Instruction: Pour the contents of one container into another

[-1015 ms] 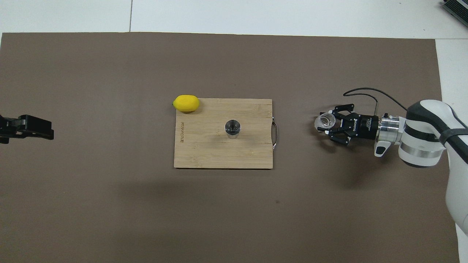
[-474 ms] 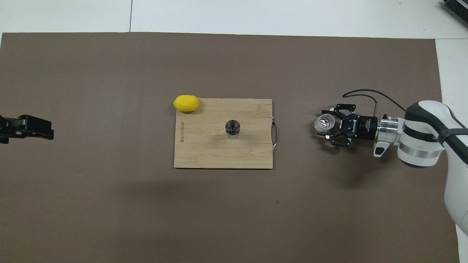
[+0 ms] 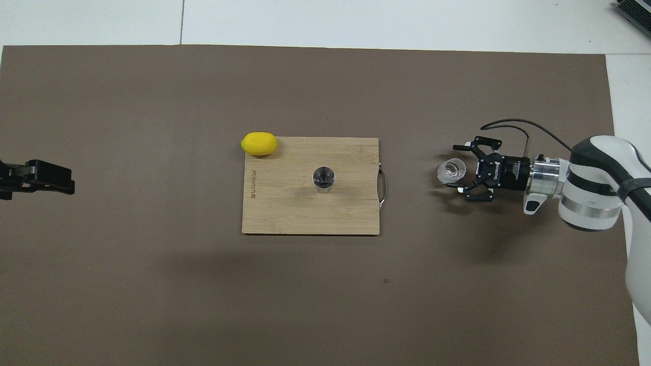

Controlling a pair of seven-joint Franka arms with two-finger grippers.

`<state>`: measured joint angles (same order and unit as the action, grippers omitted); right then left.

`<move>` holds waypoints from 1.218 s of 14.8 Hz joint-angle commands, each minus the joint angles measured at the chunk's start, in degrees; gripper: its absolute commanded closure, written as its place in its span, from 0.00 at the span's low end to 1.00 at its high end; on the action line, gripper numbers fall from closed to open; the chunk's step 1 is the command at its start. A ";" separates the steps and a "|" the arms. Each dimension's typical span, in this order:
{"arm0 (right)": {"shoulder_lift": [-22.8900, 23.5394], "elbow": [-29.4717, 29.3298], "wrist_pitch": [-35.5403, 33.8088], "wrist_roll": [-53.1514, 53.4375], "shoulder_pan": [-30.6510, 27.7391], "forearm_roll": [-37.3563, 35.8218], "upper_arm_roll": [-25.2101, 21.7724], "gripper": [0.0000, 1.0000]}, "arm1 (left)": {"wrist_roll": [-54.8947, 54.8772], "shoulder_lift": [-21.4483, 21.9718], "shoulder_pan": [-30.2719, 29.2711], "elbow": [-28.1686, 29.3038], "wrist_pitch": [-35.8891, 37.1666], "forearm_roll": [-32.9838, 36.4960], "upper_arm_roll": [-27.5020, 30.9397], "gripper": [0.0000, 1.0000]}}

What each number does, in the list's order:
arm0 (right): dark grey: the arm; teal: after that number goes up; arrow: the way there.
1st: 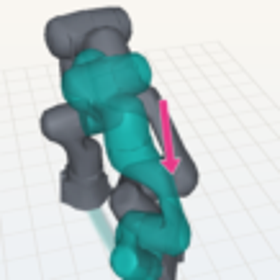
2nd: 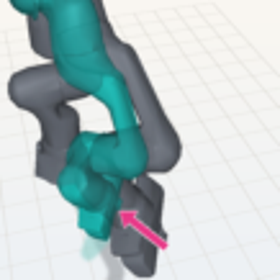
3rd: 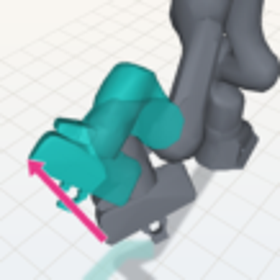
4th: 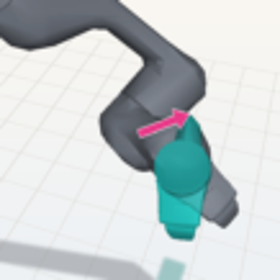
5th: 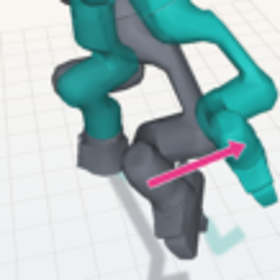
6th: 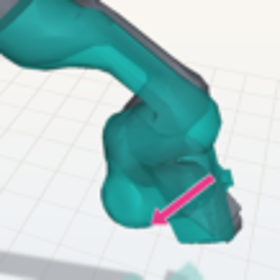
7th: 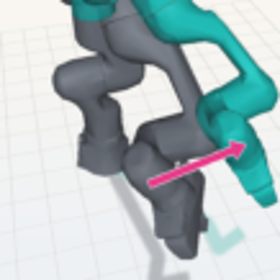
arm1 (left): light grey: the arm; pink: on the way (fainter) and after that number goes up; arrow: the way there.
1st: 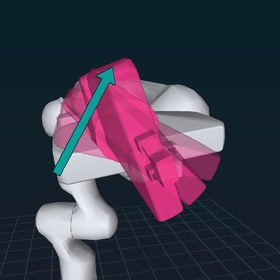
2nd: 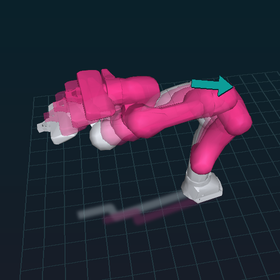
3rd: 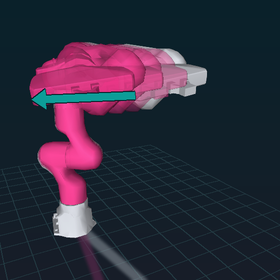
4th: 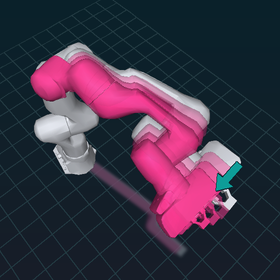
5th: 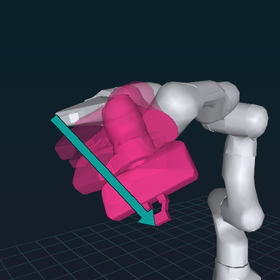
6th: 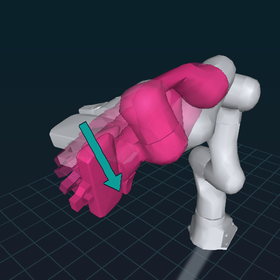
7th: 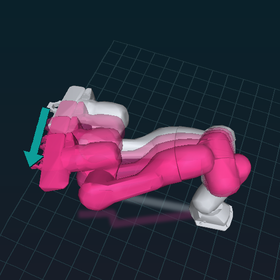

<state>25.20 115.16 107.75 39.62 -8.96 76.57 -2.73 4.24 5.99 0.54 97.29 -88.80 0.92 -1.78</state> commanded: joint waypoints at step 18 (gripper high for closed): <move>-17.63 -12.86 2.21 -5.59 11.15 -71.89 1.15 0.00 | 0.60 0.43 0.08 -0.43 -1.12 0.93 0.02 0.00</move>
<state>10.02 102.16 109.41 36.66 0.87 8.90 -1.76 4.25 5.99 0.54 97.06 -89.37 0.92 -1.78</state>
